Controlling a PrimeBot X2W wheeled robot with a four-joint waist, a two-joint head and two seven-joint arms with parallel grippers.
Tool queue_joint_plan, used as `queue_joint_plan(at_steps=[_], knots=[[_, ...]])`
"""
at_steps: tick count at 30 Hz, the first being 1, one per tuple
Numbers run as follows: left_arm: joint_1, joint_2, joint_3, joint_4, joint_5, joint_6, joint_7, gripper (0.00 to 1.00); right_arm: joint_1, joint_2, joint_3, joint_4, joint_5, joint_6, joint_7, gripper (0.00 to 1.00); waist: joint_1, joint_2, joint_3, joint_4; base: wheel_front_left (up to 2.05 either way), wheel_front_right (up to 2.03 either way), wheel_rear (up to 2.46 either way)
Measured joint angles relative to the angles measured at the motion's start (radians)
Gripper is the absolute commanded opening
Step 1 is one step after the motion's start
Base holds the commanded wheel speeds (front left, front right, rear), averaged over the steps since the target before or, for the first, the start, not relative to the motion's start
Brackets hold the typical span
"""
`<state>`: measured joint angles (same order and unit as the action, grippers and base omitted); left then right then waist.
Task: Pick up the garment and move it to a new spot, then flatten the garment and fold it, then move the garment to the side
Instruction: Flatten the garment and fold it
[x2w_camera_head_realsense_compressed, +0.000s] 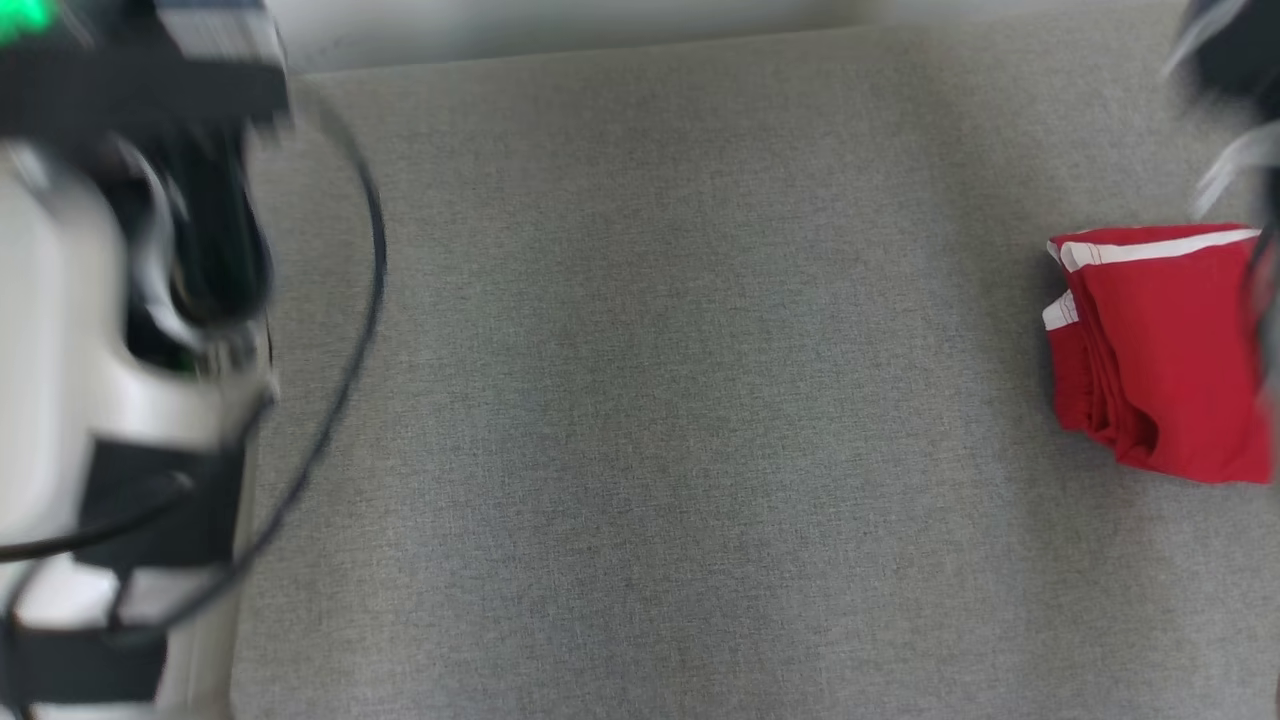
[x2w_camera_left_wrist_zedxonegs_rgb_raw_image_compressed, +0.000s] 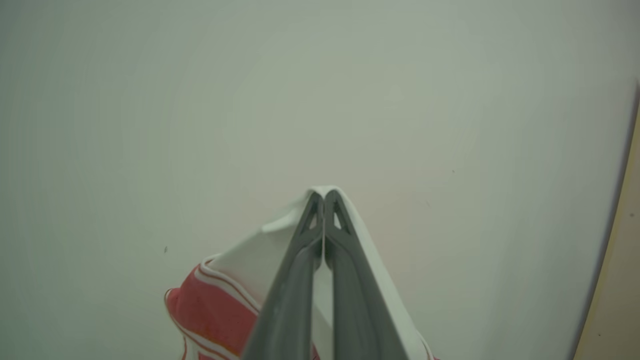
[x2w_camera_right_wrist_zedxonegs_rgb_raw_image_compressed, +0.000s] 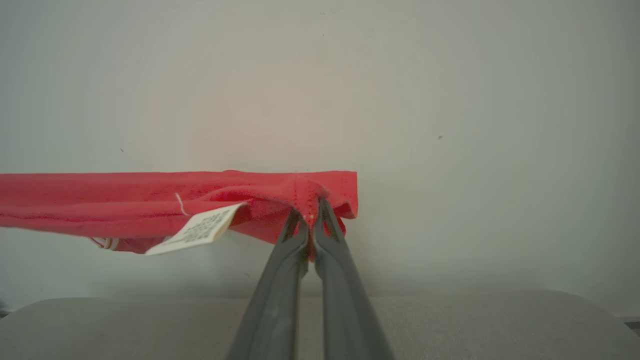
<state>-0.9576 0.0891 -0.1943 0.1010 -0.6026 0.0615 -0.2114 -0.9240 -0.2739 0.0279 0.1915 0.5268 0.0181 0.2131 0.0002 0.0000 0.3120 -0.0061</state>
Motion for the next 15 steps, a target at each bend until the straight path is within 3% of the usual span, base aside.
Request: queue_joint_plan(at_steps=[3, 7, 11, 15], knots=[[0.139, 0.042, -0.036, 0.058, 0.036, 0.001, 0.016, 0.00, 0.160, -0.003, 0.020, 0.063, -0.004, 0.001, 0.019, 0.00, -0.0002, -0.0001, 0.002, 0.004, 0.00, 0.00, 0.00], [0.310, 0.053, -0.065, 0.154, 0.039, 0.010, 0.048, 0.00, 0.320, 0.003, 0.042, 0.124, -0.008, 0.003, 0.035, 0.00, 0.0000, 0.0001, 0.016, 0.004, 0.00, 0.00, 0.00], [0.383, 0.056, -0.058, 0.244, 0.029, 0.020, 0.061, 0.00, 0.341, 0.015, 0.030, 0.182, 0.001, 0.009, 0.031, 0.00, -0.0001, 0.0000, 0.036, 0.007, 0.00, 0.00, 0.00], [0.415, 0.032, -0.032, 0.250, -0.002, 0.022, 0.056, 0.00, 0.342, 0.011, 0.011, 0.225, 0.004, 0.011, 0.014, 0.00, -0.0001, 0.0000, 0.024, 0.013, 0.00, 0.00, 0.00]])
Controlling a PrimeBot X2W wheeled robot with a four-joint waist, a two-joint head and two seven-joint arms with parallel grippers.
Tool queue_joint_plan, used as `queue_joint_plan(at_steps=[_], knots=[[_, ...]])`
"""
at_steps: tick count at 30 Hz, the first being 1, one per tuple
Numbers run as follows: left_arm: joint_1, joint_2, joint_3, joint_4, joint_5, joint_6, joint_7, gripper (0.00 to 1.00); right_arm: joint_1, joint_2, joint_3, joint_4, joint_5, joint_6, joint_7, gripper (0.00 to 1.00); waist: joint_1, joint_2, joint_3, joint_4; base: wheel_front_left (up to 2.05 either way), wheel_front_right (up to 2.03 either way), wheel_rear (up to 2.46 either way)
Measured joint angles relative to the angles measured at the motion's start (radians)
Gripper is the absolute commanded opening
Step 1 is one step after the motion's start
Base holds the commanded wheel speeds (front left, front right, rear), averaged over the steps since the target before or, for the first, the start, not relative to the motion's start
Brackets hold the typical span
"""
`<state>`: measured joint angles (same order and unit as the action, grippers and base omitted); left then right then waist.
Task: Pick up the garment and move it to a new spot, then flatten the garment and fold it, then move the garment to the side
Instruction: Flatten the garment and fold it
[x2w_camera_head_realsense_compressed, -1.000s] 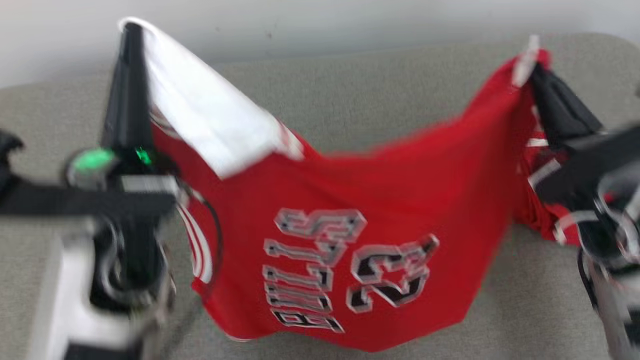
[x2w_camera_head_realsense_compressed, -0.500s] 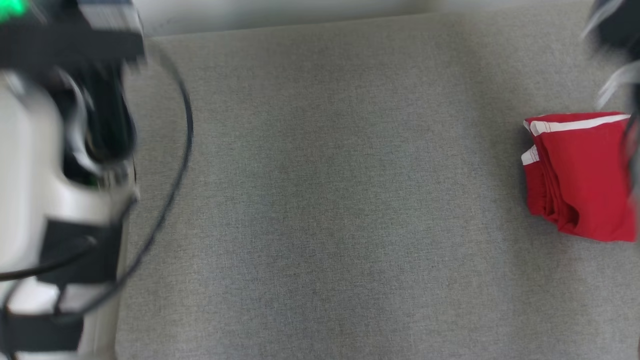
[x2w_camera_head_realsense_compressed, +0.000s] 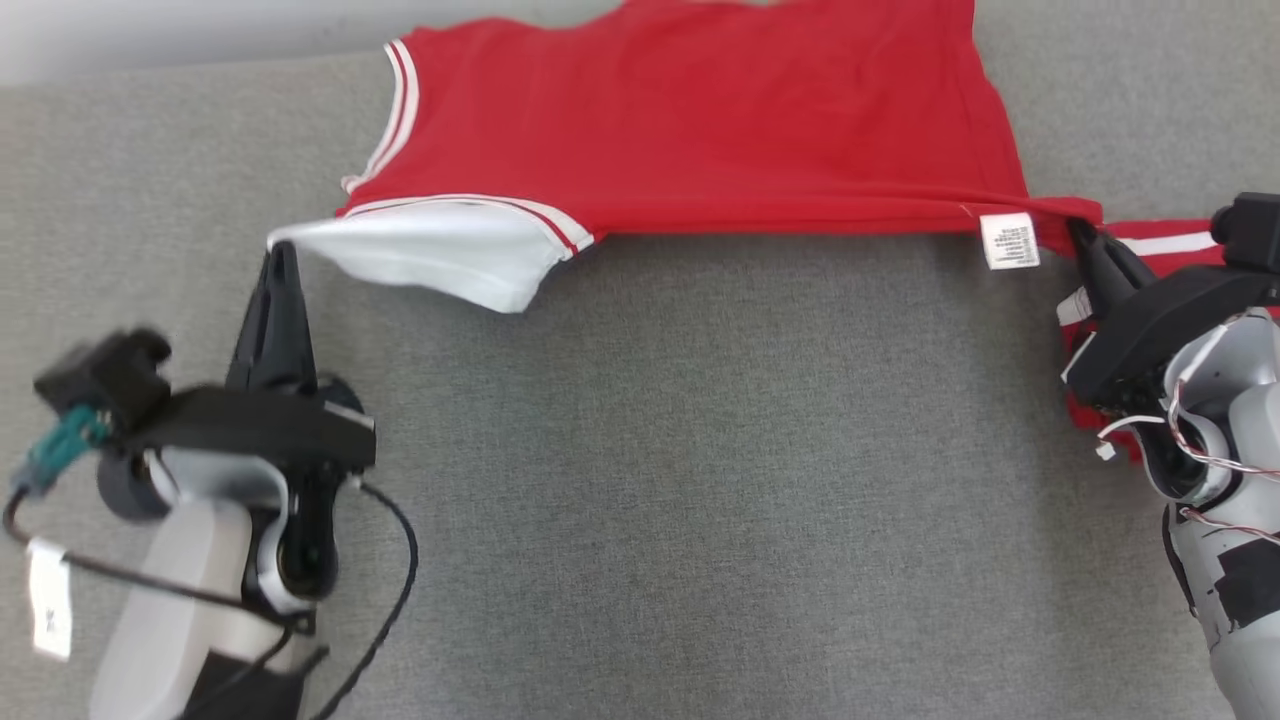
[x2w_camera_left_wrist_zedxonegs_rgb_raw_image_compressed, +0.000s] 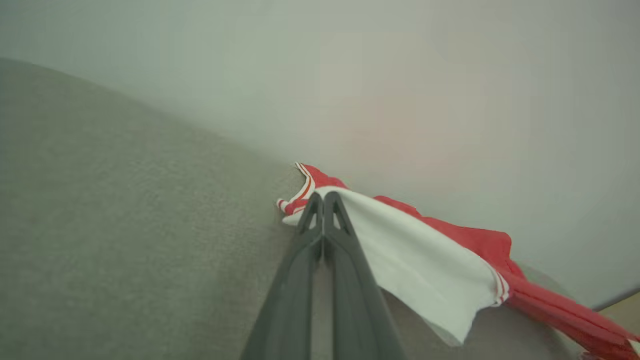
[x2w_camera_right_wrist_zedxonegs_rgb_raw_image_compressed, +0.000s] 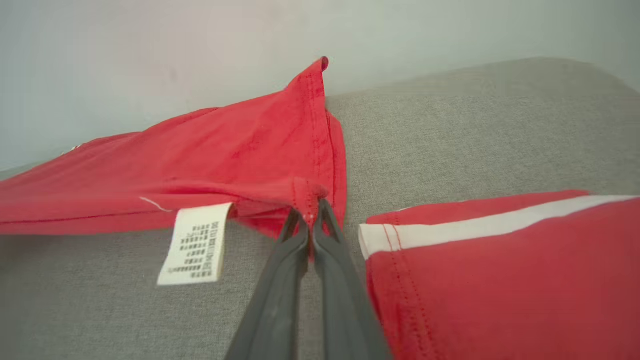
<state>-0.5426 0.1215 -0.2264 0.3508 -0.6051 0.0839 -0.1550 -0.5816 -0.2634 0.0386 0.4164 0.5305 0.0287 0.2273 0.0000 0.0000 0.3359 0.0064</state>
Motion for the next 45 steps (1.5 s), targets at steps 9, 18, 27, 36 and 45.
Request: queue_joint_plan(at_steps=[9, 18, 27, 36, 45], knots=[[0.199, -0.019, 0.034, -0.086, -0.081, 0.000, -0.004, 0.00, 0.114, -0.012, -0.012, 0.021, 0.008, 0.017, -0.018, 0.00, -0.0002, 0.0000, -0.068, 0.032, 0.00, 0.00, 0.00], [0.379, -0.015, 0.061, -0.190, -0.106, 0.007, -0.003, 0.00, 0.289, -0.001, -0.026, -0.070, 0.028, 0.015, -0.034, 0.00, -0.0002, 0.0000, -0.132, 0.090, 0.00, 0.00, 0.00], [0.479, 0.001, 0.070, -0.276, -0.126, 0.018, 0.041, 0.00, 0.469, 0.007, -0.010, -0.229, 0.028, -0.004, 0.003, 0.00, -0.0002, 0.0000, -0.177, 0.119, 0.00, 0.00, 0.00], [0.583, 0.014, 0.060, -0.335, -0.155, 0.024, 0.111, 0.00, 0.674, -0.006, 0.012, -0.380, 0.013, -0.058, 0.104, 0.00, -0.0002, -0.0001, -0.192, 0.108, 0.00, 0.00, 0.00], [0.642, 0.015, 0.078, -0.374, -0.161, 0.031, 0.155, 0.00, 0.788, -0.029, -0.014, -0.492, 0.010, -0.101, 0.186, 0.00, -0.0001, 0.0000, -0.198, 0.094, 0.00, 0.00, 0.00]])
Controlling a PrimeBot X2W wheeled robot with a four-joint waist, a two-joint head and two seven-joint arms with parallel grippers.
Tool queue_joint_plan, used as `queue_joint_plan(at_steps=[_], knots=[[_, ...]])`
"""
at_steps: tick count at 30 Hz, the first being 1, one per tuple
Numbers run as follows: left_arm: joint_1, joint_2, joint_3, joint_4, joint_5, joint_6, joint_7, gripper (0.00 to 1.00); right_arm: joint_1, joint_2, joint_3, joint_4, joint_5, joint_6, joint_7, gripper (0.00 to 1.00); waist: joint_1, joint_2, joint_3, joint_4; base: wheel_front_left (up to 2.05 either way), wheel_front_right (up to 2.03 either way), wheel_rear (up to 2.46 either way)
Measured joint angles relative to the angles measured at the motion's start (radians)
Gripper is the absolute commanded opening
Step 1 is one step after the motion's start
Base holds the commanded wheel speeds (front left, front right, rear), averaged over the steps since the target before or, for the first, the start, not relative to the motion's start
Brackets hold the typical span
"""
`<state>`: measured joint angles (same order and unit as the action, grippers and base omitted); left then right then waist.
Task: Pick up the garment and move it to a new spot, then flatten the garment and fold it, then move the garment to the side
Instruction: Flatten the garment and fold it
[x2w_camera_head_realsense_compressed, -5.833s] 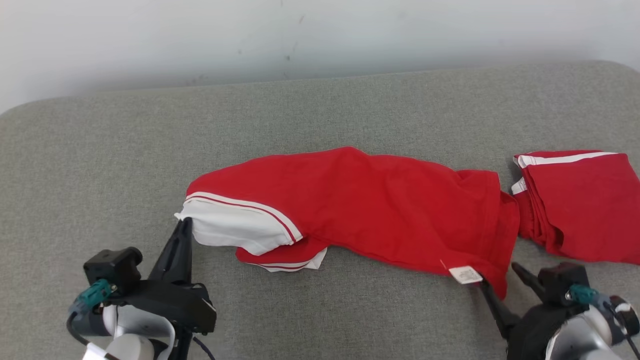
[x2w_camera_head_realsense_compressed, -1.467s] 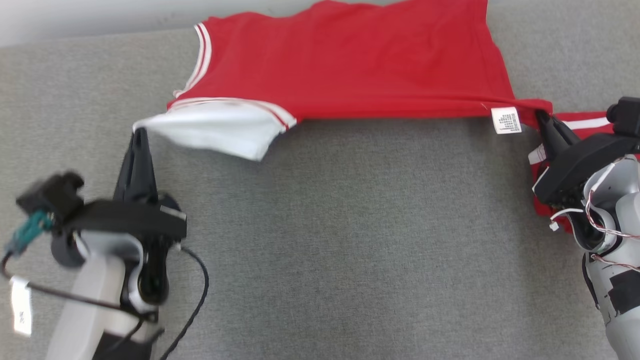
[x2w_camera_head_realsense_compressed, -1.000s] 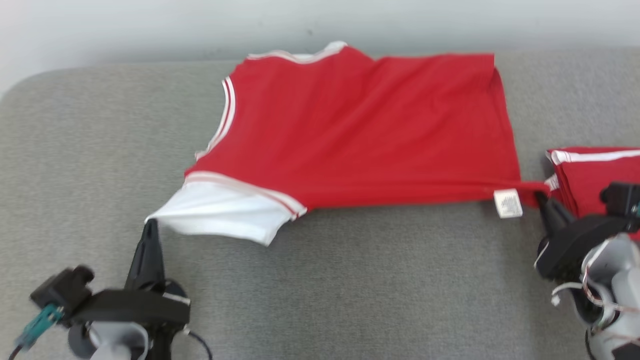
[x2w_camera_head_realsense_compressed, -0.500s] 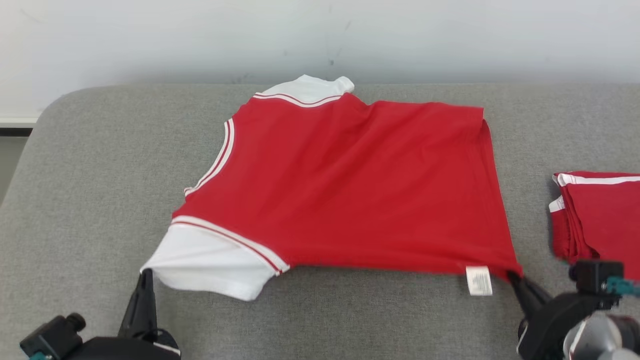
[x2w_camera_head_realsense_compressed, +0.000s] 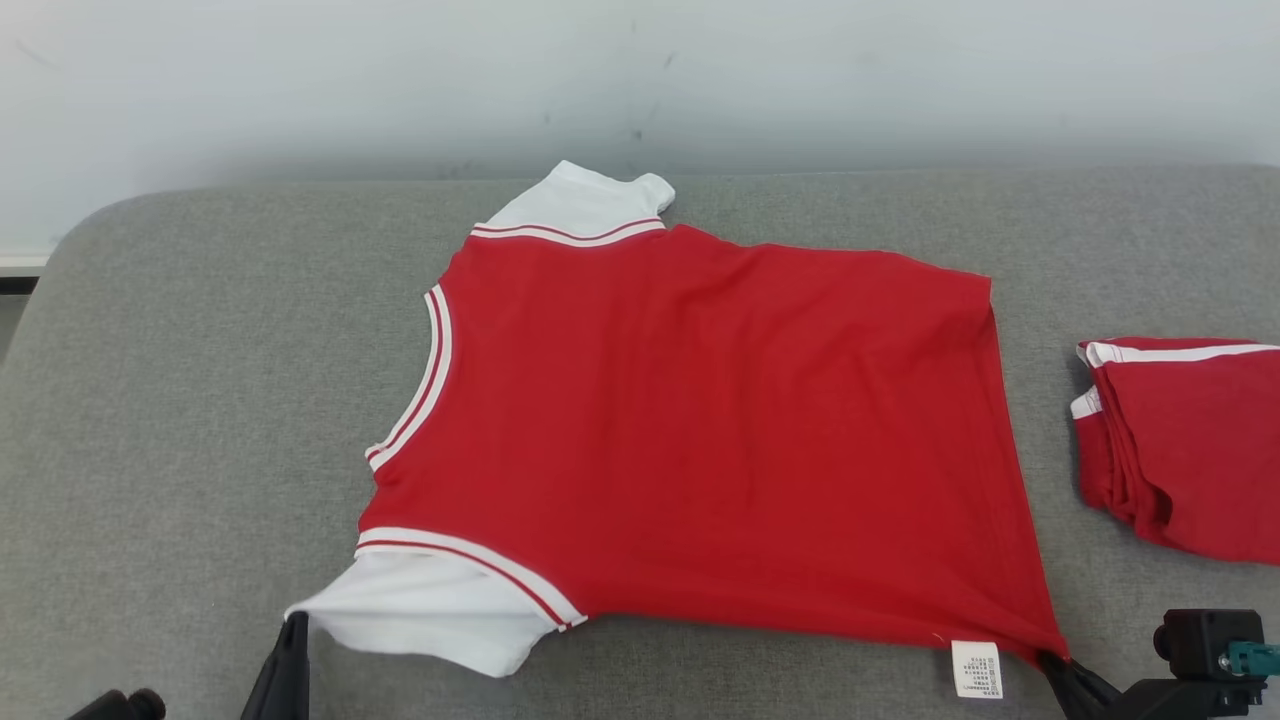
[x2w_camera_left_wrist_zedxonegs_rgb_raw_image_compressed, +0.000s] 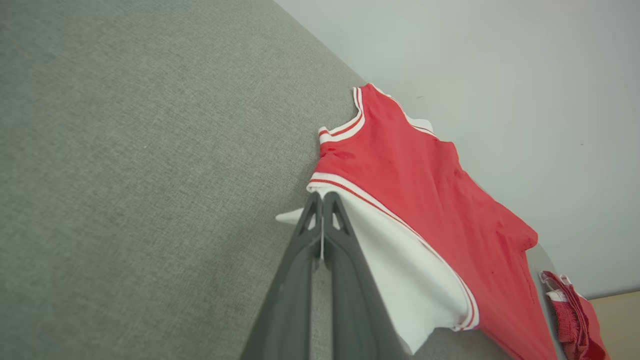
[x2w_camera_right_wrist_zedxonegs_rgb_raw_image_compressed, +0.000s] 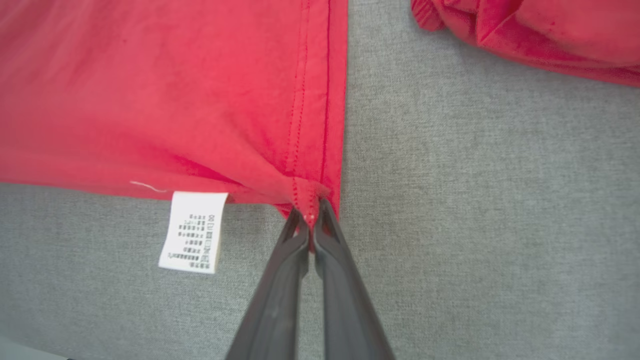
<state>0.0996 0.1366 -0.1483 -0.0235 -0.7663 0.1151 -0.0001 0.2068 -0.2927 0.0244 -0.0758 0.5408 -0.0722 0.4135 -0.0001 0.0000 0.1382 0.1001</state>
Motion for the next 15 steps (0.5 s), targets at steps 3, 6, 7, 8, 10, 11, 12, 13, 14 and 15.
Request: queue_joint_plan(at_steps=[3, 6, 7, 8, 10, 11, 12, 13, 14, 15], knots=[[0.033, 0.016, 0.007, -0.008, 0.000, 0.002, 0.029, 0.00, 0.016, -0.001, -0.007, -0.035, 0.000, -0.009, 0.027, 0.00, 0.0000, 0.0000, -0.001, -0.008, 0.00, 0.00, 0.00], [0.043, 0.018, 0.000, -0.013, -0.002, 0.004, 0.061, 0.00, 0.031, -0.007, -0.014, -0.055, 0.000, -0.017, 0.053, 0.00, 0.0000, 0.0000, 0.001, -0.010, 0.00, 0.00, 0.00], [0.043, 0.019, -0.006, -0.013, -0.002, 0.004, 0.076, 0.00, 0.032, -0.007, -0.014, -0.055, 0.000, -0.019, 0.061, 0.00, 0.0000, 0.0000, 0.002, -0.011, 0.00, 0.00, 0.00], [0.043, 0.019, -0.009, -0.013, -0.003, 0.005, 0.084, 0.00, 0.031, -0.007, -0.011, -0.058, 0.001, -0.021, 0.071, 0.00, 0.0000, 0.0000, 0.003, -0.011, 0.00, 0.00, 0.00], [0.043, 0.019, -0.015, -0.011, -0.010, 0.008, 0.105, 0.00, 0.030, -0.007, -0.002, -0.059, 0.001, -0.022, 0.088, 0.00, 0.0001, 0.0001, 0.004, -0.011, 0.00, 0.00, 0.00], [0.042, 0.019, -0.017, -0.007, -0.010, 0.008, 0.114, 0.00, 0.030, -0.007, 0.004, -0.058, 0.002, -0.022, 0.097, 0.00, 0.0001, 0.0001, 0.005, -0.011, 0.00, 0.00, 0.00], [0.041, 0.020, -0.019, 0.010, -0.007, 0.008, 0.133, 0.00, 0.029, -0.006, 0.014, -0.056, 0.004, -0.022, 0.112, 0.00, 0.0001, 0.0000, 0.007, -0.010, 0.00, 0.00, 0.00], [0.042, 0.023, -0.021, 0.020, -0.002, 0.008, 0.144, 0.00, 0.029, -0.005, 0.016, -0.055, 0.004, -0.022, 0.119, 0.00, 0.0001, 0.0001, 0.008, -0.010, 0.00, 0.00, 0.00], [0.042, 0.025, -0.023, 0.029, 0.000, 0.009, 0.155, 0.00, 0.029, -0.005, 0.018, -0.054, 0.004, -0.024, 0.126, 0.00, 0.0001, 0.0000, 0.009, -0.009, 0.00, 0.00, 0.00], [0.045, 0.025, -0.023, 0.035, 0.000, 0.009, 0.164, 0.00, 0.029, -0.005, 0.019, -0.055, 0.004, -0.025, 0.133, 0.00, 0.0001, 0.0001, 0.009, -0.008, 0.00, 0.00, 0.00]])
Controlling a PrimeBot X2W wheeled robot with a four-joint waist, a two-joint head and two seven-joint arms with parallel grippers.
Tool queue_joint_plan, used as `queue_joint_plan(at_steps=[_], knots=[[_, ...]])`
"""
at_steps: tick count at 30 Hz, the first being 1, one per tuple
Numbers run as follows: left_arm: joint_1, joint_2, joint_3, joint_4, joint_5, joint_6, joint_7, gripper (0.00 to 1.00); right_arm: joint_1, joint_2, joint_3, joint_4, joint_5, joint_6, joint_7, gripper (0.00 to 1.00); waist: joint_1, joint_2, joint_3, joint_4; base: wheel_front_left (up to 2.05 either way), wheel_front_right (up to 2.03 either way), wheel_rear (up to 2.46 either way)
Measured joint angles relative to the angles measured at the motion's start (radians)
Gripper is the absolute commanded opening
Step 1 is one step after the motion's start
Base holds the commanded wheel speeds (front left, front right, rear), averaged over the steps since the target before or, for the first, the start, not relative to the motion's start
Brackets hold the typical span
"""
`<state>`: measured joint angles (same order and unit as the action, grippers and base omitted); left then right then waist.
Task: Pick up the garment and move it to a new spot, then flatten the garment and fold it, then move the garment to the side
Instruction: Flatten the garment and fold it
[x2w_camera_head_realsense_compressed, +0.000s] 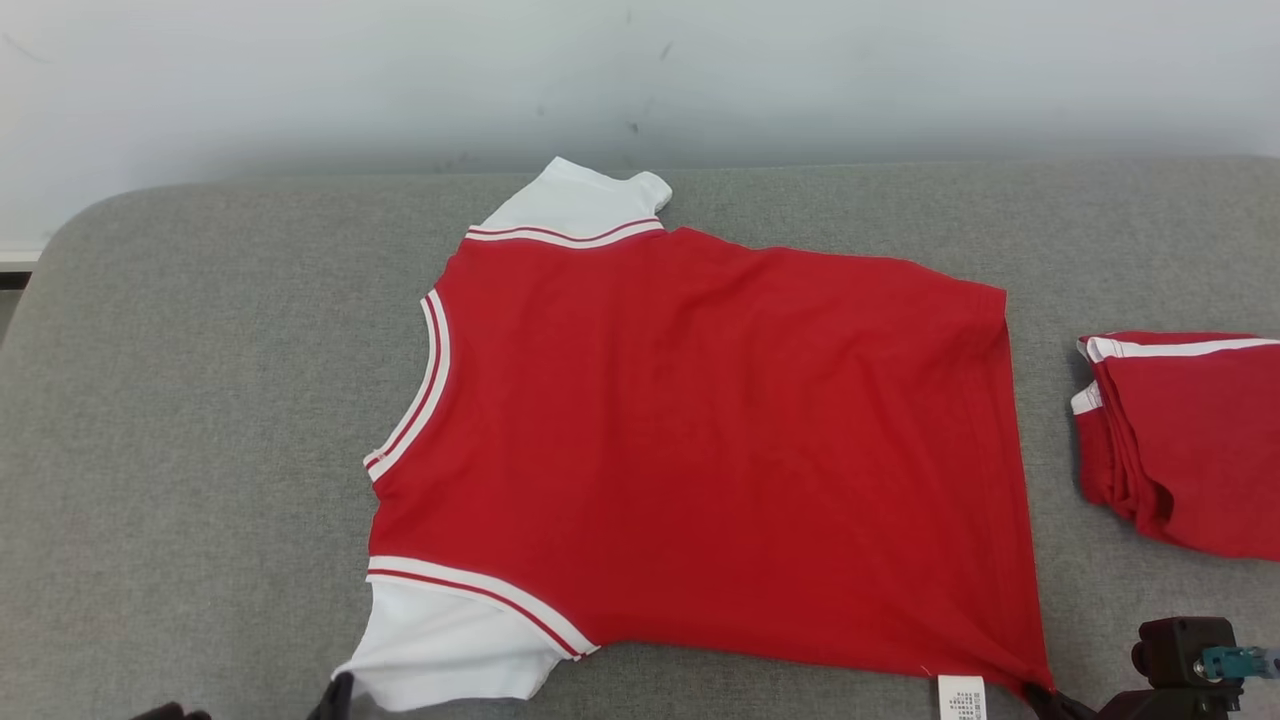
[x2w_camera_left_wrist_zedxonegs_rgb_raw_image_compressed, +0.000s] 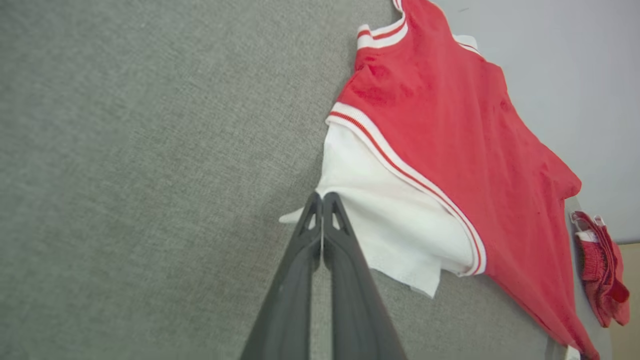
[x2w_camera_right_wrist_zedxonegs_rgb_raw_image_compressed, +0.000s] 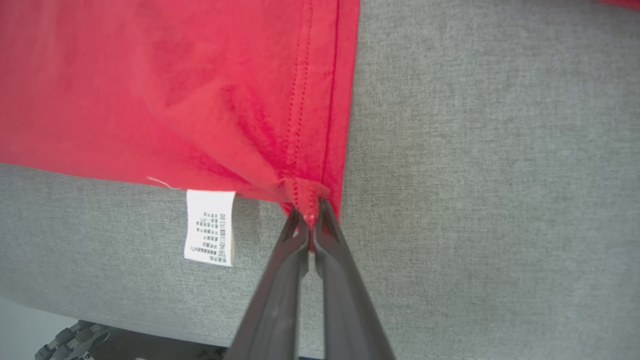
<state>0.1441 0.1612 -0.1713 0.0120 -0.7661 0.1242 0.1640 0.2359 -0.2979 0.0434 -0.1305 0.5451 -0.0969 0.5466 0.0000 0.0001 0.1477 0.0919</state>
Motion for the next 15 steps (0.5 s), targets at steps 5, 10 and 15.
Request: queue_joint_plan(at_steps=[5, 10, 15], knots=[[0.037, 0.002, 0.000, 0.010, 0.000, 0.000, 0.048, 0.00, 0.002, -0.004, -0.013, -0.002, 0.000, -0.001, 0.019, 0.00, 0.0000, 0.0000, 0.003, 0.005, 0.00, 0.00, 0.00], [0.054, 0.005, 0.013, 0.010, 0.000, 0.000, 0.082, 0.00, 0.002, -0.009, -0.024, -0.010, -0.002, -0.009, 0.036, 0.00, 0.0000, -0.0001, 0.006, 0.013, 0.00, 0.00, 0.00], [0.080, 0.006, 0.014, -0.001, 0.000, 0.000, 0.129, 0.00, 0.003, -0.011, -0.033, -0.029, -0.007, -0.010, 0.051, 0.00, 0.0000, 0.0000, 0.009, 0.018, 0.00, 0.00, 0.00]])
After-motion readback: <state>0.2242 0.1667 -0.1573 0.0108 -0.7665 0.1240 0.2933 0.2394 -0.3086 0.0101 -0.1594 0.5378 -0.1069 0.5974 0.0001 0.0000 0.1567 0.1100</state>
